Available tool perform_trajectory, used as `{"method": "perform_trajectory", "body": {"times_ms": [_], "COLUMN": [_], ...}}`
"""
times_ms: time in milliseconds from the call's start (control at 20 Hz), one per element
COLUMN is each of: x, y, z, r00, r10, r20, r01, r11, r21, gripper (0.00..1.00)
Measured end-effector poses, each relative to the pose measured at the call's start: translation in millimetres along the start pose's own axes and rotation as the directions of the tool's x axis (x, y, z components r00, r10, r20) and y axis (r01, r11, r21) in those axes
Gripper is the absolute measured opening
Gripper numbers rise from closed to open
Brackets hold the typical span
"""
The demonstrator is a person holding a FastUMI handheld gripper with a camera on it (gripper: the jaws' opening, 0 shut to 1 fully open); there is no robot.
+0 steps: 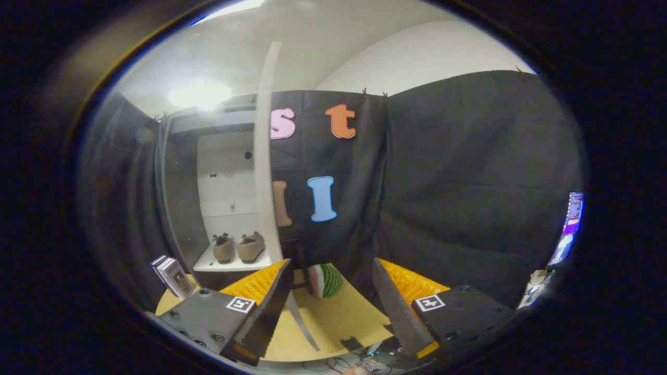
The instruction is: Open the shoe cabinet door, grab the shoes and put them into the shoe cabinet, then close the shoe cabinet door.
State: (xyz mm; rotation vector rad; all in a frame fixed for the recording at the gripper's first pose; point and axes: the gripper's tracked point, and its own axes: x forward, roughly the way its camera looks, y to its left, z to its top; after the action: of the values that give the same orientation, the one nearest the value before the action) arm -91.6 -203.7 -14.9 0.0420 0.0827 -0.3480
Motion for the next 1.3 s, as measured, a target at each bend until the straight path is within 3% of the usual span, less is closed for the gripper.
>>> {"method": "perform_trajectory", "body": {"times_ms": [250,650,850,1300], "x": [75.4,153.3,165.1,150.7], "y": [-25.2,8.1,27.7,61.8], "z": [-8.1,-7.4,-4.6,-5.2], "r00": [0.998,0.98,0.966,0.954], "r10": [0.052,0.198,0.259,0.3], "r20": [-0.03,-0.017,-0.009,0.008], "r01": [-0.053,-0.199,-0.259,-0.299], "r11": [0.998,0.979,0.964,0.952], "r21": [-0.025,-0.046,-0.061,-0.058], "gripper": [0.95,0.95,0.95,0.94]}}
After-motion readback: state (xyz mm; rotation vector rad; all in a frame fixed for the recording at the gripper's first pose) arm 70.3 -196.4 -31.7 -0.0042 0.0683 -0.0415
